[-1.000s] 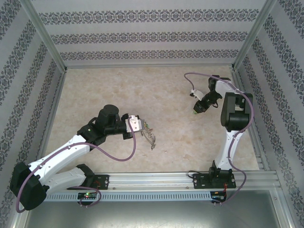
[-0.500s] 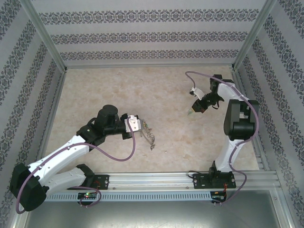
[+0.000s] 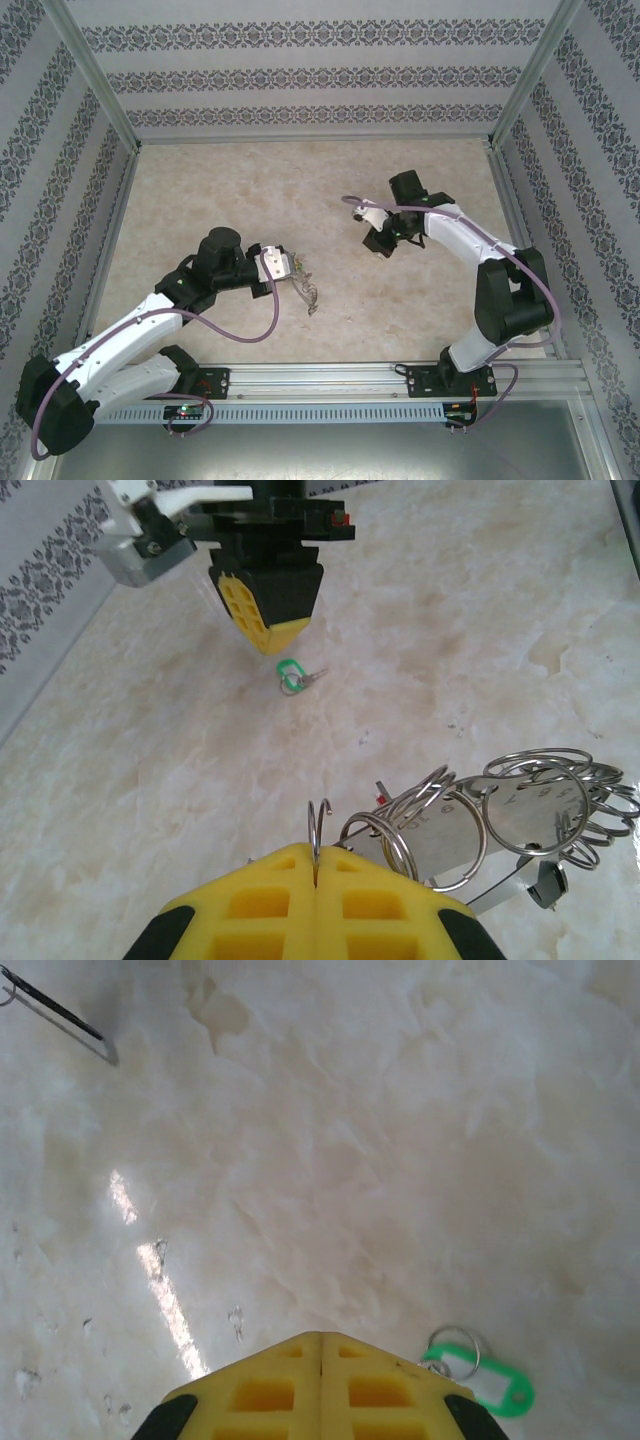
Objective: Put the keys on the keyring
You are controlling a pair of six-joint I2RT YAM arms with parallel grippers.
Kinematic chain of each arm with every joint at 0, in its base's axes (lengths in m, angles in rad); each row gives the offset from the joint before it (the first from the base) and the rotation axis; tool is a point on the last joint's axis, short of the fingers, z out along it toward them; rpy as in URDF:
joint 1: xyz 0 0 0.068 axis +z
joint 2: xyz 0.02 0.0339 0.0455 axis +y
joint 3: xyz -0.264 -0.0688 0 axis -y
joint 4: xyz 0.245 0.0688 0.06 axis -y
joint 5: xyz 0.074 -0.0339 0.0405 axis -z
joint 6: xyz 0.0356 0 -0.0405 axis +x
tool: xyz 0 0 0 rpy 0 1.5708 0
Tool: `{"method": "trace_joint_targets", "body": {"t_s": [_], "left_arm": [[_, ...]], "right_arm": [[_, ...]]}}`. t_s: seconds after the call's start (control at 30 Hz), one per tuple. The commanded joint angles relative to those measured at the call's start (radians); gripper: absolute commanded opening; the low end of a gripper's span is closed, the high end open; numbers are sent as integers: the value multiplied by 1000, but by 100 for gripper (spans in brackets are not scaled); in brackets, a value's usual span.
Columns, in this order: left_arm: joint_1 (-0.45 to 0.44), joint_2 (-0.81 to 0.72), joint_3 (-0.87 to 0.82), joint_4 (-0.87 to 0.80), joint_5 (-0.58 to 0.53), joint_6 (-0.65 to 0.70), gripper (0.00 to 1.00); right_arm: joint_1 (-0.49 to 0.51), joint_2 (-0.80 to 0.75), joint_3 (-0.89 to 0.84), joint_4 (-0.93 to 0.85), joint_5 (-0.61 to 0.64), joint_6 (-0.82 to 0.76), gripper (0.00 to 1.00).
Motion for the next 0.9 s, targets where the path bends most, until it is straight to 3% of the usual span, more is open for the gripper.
{"method": "trace_joint_targets", "body": {"t_s": [0.0,0.07,0.13,0.27,0.47,0.6,0.87], "left_arm": [[22,-43,-15,52,-14,-32,0],[27,-58,-26,62,-16,-42,0],[29,-62,-31,67,-17,-47,0],[29,-51,-29,71,-4,-53,0],[29,-38,-25,71,0,-60,0],[30,-31,-21,72,-5,-63,0],[30,-26,-19,78,-11,-66,0]], "right_arm": [[-23,-1,-6,80,170,140,22],[-52,40,61,14,187,213,24],[-87,119,183,-107,248,389,27],[-108,220,262,-237,140,553,30],[-107,271,239,-251,119,612,32],[-96,319,253,-291,186,584,32],[-104,370,235,-274,121,561,30]]}}
